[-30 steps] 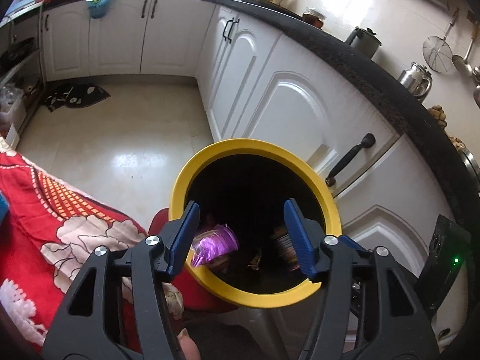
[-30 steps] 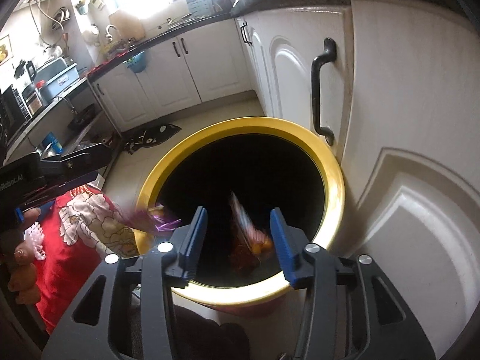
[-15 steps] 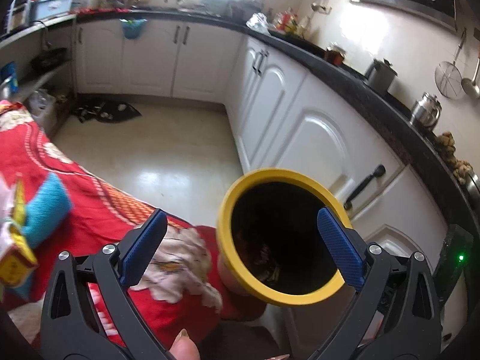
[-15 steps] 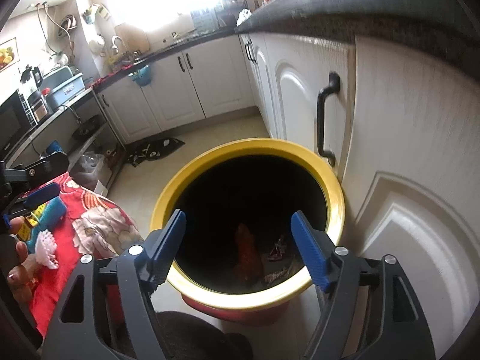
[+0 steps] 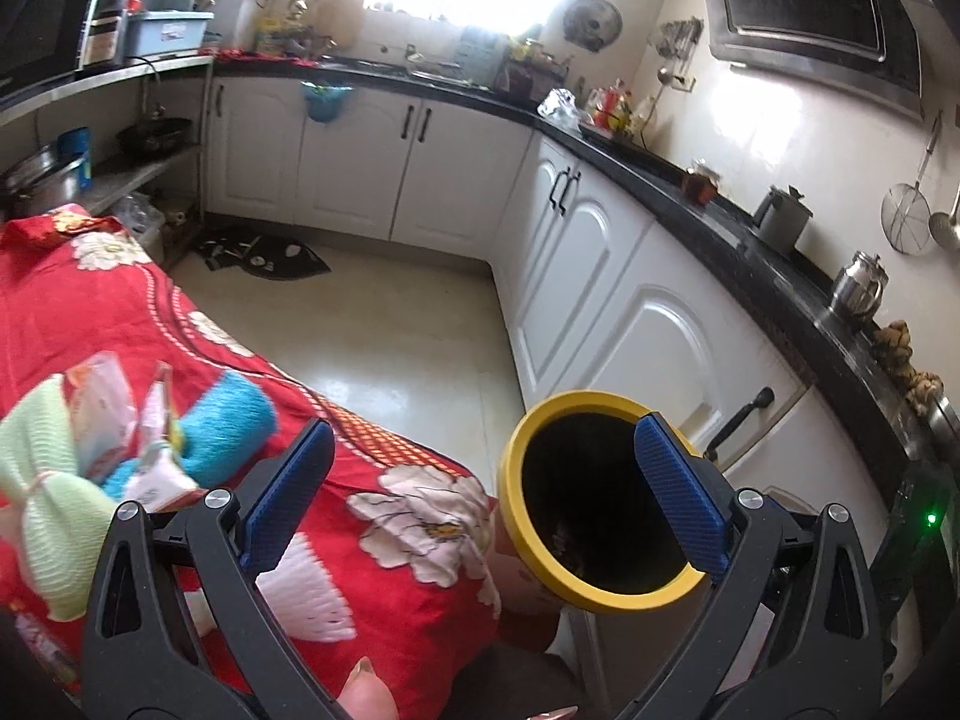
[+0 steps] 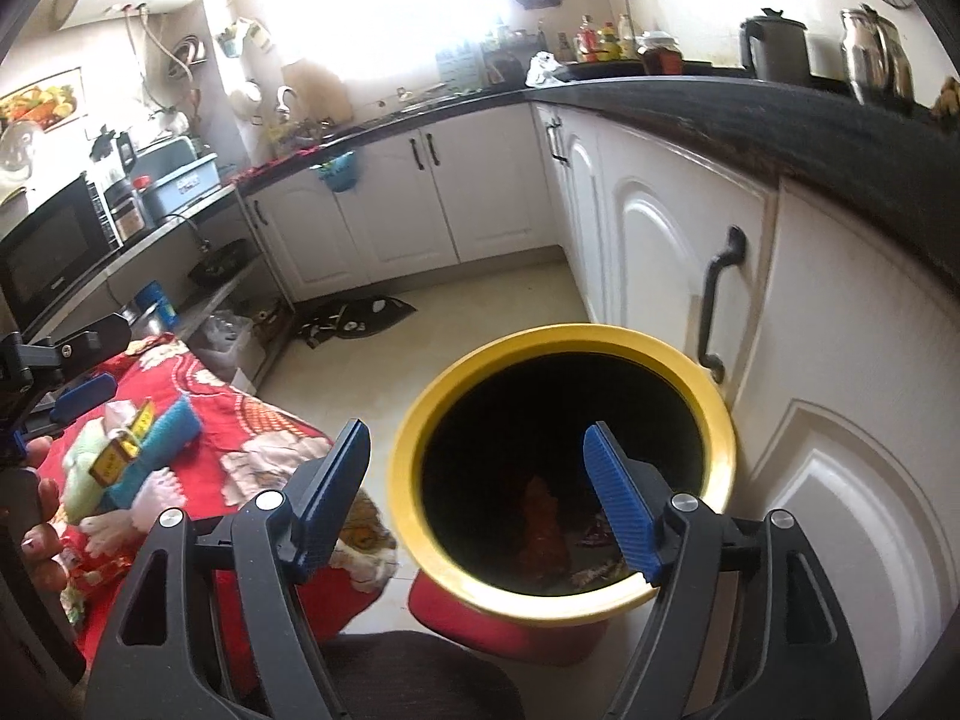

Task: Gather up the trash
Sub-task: 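Move both open tools back over the table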

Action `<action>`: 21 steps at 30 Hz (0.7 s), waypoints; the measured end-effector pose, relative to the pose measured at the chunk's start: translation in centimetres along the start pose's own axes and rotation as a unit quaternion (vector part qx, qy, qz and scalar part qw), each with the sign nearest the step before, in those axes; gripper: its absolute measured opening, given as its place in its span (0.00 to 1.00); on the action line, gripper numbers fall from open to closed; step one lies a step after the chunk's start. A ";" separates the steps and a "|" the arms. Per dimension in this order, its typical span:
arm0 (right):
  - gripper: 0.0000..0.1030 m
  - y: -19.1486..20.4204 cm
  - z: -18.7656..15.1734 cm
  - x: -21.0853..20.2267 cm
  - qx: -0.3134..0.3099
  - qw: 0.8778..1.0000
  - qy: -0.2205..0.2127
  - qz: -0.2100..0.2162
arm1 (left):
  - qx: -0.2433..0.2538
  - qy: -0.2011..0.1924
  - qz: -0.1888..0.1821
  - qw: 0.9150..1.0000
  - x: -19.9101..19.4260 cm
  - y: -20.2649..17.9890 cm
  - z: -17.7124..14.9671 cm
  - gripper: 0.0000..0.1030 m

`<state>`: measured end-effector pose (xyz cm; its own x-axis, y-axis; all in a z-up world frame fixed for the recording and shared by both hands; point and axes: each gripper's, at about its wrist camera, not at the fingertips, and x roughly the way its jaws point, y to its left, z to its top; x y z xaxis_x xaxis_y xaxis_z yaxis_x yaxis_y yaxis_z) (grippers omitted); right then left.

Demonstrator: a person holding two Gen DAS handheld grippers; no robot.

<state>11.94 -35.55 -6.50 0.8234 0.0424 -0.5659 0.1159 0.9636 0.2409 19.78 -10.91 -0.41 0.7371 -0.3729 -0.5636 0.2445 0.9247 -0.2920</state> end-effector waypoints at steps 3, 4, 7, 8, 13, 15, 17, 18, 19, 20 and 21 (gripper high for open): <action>0.69 1.1 0.1 -0.5 -0.009 1.000 -0.003 0.011 | -0.009 -0.011 0.005 1.000 -1.2 0.7 0.1 0.89; 0.69 1.4 0.1 -0.6 -0.012 1.000 -0.004 0.014 | -0.010 -0.014 0.008 1.000 -1.5 0.9 0.1 0.89; 0.70 2.4 0.2 -0.9 -0.020 1.000 -0.004 0.024 | -0.013 -0.023 0.017 0.999 -2.4 1.6 0.1 0.89; 0.73 2.8 0.2 -1.0 -0.023 0.999 -0.004 0.027 | -0.015 -0.026 0.019 0.999 -2.7 2.0 0.1 0.89; 0.77 4.4 0.0 -1.6 -0.033 0.999 -0.008 0.040 | -0.024 -0.036 0.034 0.999 -4.0 3.7 0.1 0.89; 0.77 5.1 -0.1 -1.7 -0.037 0.998 -0.006 0.048 | -0.029 -0.040 0.040 0.998 -4.5 4.4 0.1 0.89; 0.77 5.7 -0.2 -1.7 -0.043 0.998 -0.003 0.056 | -0.031 -0.043 0.046 0.998 -5.0 5.1 0.0 0.89; 0.77 6.0 -0.2 -1.7 -0.046 0.997 -0.002 0.059 | -0.032 -0.044 0.049 0.997 -5.2 5.4 -0.1 0.89; 0.77 6.4 -0.3 -1.7 -0.050 0.997 -0.001 0.062 | -0.034 -0.046 0.052 0.997 -5.4 5.7 -0.1 0.89; 0.77 6.7 -0.4 -1.8 -0.052 0.997 0.000 0.064 | -0.037 -0.047 0.054 0.997 -5.6 6.1 -0.1 0.89; 0.77 7.1 -0.6 -1.8 -0.055 0.996 0.002 0.067 | -0.039 -0.048 0.056 0.997 -5.8 6.5 -0.2 0.89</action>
<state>10.97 -28.61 -4.19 0.8256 0.1742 -0.5367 -0.0574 0.9722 0.2271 16.96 -2.77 0.81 0.8145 -0.2551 -0.5211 0.1101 0.9498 -0.2929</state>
